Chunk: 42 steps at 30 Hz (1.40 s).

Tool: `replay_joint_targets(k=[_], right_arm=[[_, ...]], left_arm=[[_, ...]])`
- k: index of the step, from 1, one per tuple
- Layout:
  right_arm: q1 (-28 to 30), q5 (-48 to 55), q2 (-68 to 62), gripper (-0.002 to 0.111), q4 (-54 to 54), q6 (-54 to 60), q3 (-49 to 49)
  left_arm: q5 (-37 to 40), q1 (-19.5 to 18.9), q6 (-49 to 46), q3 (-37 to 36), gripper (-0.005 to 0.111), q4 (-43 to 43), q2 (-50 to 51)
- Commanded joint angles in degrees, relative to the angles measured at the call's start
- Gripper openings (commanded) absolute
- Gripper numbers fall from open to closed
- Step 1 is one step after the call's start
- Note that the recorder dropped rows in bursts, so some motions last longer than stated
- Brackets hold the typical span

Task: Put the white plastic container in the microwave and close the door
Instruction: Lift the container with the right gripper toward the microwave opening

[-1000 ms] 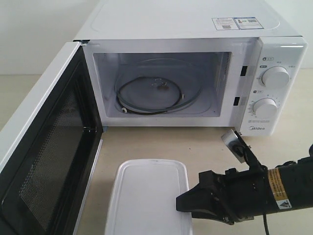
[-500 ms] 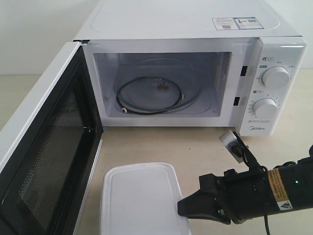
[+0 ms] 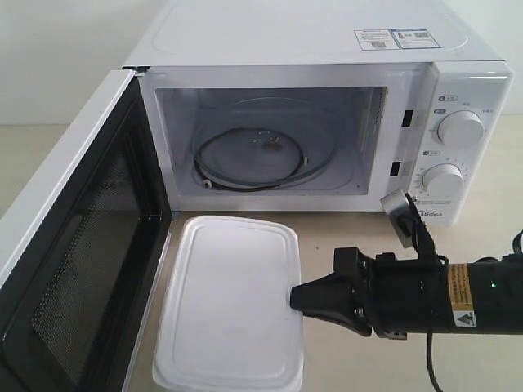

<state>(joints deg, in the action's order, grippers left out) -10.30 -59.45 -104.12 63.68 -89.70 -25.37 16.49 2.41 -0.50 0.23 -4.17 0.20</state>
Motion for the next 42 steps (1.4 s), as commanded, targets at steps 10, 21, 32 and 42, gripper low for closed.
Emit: replay_joint_targets(k=[10, 21, 32, 42], right_arm=[[-17.45, -1.89, 0.24, 0.000, -40.64, 9.82, 0.06], [-27.57, -1.64, 0.24, 0.000, -75.59, 20.43, 0.06], [-30.18, 4.57, 0.24, 0.000, -94.11, 26.33, -5.32], [-30.18, 12.39, 0.14, 0.000, -105.41, 36.53, -14.80]], left_arm=[[-0.02, -0.12, 0.09, -0.23, 0.004, -0.52, -0.20], [-0.02, -0.12, 0.09, -0.23, 0.004, -0.52, -0.20], [-0.02, -0.12, 0.09, -0.23, 0.004, -0.52, -0.20], [-0.02, -0.12, 0.09, -0.23, 0.004, -0.52, -0.20]])
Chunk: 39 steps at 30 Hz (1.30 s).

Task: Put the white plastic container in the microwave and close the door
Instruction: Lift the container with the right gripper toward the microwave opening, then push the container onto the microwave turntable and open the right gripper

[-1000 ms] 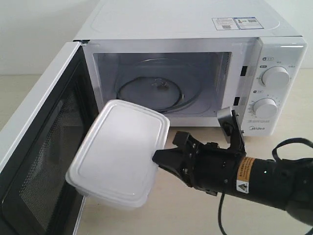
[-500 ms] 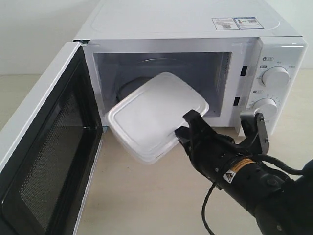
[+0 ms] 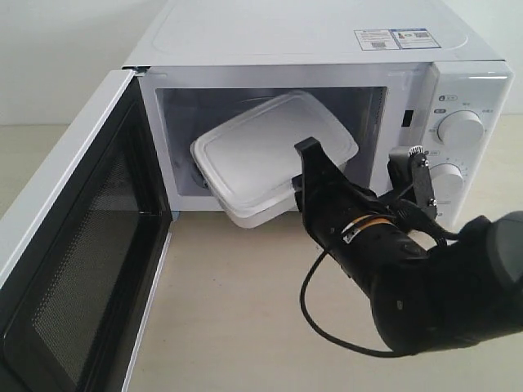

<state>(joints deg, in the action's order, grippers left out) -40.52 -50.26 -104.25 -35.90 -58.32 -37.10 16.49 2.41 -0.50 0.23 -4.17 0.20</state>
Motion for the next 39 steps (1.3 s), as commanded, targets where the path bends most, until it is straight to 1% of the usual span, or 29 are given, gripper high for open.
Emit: replay_joint_targets(k=[1, 3, 8, 10, 16, 20, 27, 29, 32, 34, 35, 36, 39], right_arm=[[0.04, 3.57, 0.18, 0.000, -7.06, 6.93, -3.96], [0.04, 4.16, 0.15, 0.000, -8.67, 10.76, -5.77], [0.04, 5.08, -0.28, 0.000, -12.79, 15.62, -10.04], [0.04, 5.59, -0.80, 0.000, -14.92, 15.63, -11.61], [0.04, 6.00, -3.45, 0.000, -16.89, 14.77, -14.85], [0.04, 5.30, -5.12, 0.000, -21.17, 14.12, -16.22], [1.39, 5.59, -7.92, 0.001, -19.84, 13.99, -20.05], [1.81, 5.49, -8.36, 0.005, -19.43, 13.35, -20.69], [2.37, 5.60, -8.36, 0.017, -19.29, 13.44, -21.43], [2.81, 5.59, -8.36, 0.030, -19.29, 13.44, -21.86], [2.95, 5.45, -8.36, 0.040, -19.44, 13.55, -21.84], [3.22, 5.60, -8.36, 0.043, -19.54, 13.80, -21.84], [3.38, 9.25, -8.36, 0.043, -18.90, 13.70, -21.84]], left_arm=[[-0.02, -0.12, 0.09, -0.23, 0.004, -0.52, -0.20], [-0.02, -0.12, 0.09, -0.23, 0.004, -0.52, -0.20], [-0.02, 0.11, 0.09, -0.23, 0.004, -0.52, -0.20], [-0.02, 0.11, 0.09, -0.23, 0.004, -0.52, -0.20], [-0.02, 0.11, 0.09, -0.23, 0.004, -0.52, -0.20], [-0.02, 0.11, 0.09, -0.23, 0.004, -0.52, -0.20], [-0.02, 0.11, 0.09, -0.23, 0.004, -0.52, -0.20], [-0.02, 0.11, 0.09, -0.23, 0.004, -0.52, -0.20], [-0.02, 0.11, 0.09, -0.23, 0.004, -0.52, -0.20], [-0.02, 0.11, 0.09, -0.23, 0.004, -0.52, -0.20], [-0.02, 0.11, 0.09, -0.23, 0.004, -0.52, -0.20], [-0.02, 0.11, 0.09, -0.23, 0.004, -0.52, -0.20], [-0.02, 0.11, 0.09, -0.23, 0.004, -0.52, -0.20]])
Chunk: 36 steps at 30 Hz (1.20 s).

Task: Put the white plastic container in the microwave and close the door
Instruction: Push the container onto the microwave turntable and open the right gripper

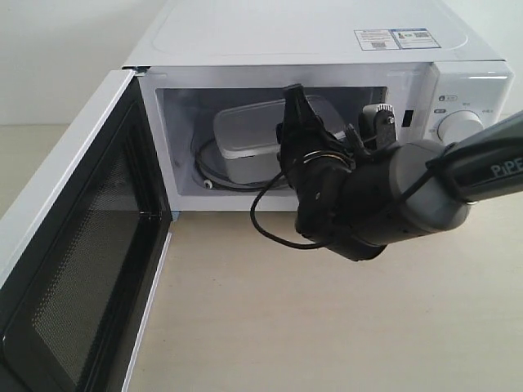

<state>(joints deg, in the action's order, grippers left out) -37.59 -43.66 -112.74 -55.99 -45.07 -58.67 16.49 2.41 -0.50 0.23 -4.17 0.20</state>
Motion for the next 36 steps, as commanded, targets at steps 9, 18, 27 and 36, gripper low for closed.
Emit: replay_joint_targets(k=[9, 18, 27, 36], right_arm=[[0.46, 17.89, 5.96, 0.040, 19.43, 21.18, 0.98], [0.46, 22.81, 4.52, 0.000, 26.63, 50.39, 0.86], [0.54, 15.46, -1.13, 0.000, 24.55, 56.89, -0.93], [1.66, 12.25, -4.96, 0.000, 21.20, 61.81, -6.35]], left_arm=[[-0.02, 0.11, 0.09, -0.23, 0.004, -0.52, -0.20], [-0.02, 0.11, 0.09, -0.23, 0.004, -0.52, -0.20], [-0.02, 0.11, 0.09, -0.23, 0.004, -0.52, -0.20], [-0.02, 0.11, 0.09, -0.23, 0.004, -0.52, -0.20]])
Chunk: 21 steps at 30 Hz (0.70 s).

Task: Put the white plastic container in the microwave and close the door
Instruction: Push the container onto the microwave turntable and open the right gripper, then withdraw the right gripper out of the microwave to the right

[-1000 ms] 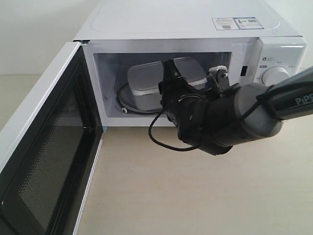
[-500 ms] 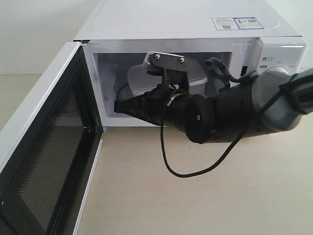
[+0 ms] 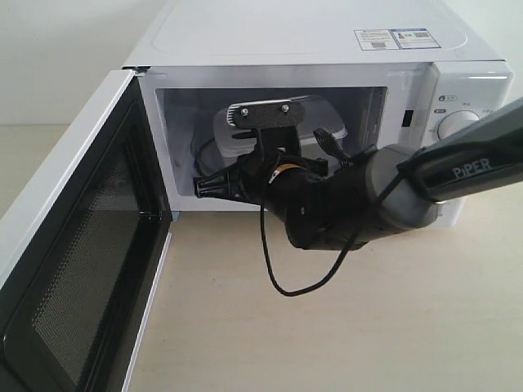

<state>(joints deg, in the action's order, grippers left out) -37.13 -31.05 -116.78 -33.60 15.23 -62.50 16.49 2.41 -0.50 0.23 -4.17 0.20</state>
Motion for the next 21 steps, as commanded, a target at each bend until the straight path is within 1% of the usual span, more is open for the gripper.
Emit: replay_joint_targets(k=[1, 5, 10, 15, 21], right_arm=[[1.46, 0.29, -1.04, 0.000, -1.39, 1.35, -3.05], [2.64, 2.02, -1.14, 0.000, -1.83, 1.45, -3.75], [1.70, 6.82, -0.25, 0.000, -1.83, 3.19, -3.57], [-2.35, 4.65, 4.88, 0.000, -1.83, 8.05, 1.65], [-7.84, 0.63, 15.12, 0.000, -1.83, 9.36, 11.85]], left_arm=[[-0.02, 0.11, 0.09, -0.23, 0.004, -0.52, -0.20], [-0.02, 0.11, 0.09, -0.23, 0.004, -0.52, -0.20], [-0.02, 0.11, 0.09, -0.23, 0.004, -0.52, -0.20], [-0.02, 0.11, 0.09, -0.23, 0.004, -0.52, -0.20], [-0.02, 0.11, 0.09, -0.23, 0.004, -0.52, -0.20]])
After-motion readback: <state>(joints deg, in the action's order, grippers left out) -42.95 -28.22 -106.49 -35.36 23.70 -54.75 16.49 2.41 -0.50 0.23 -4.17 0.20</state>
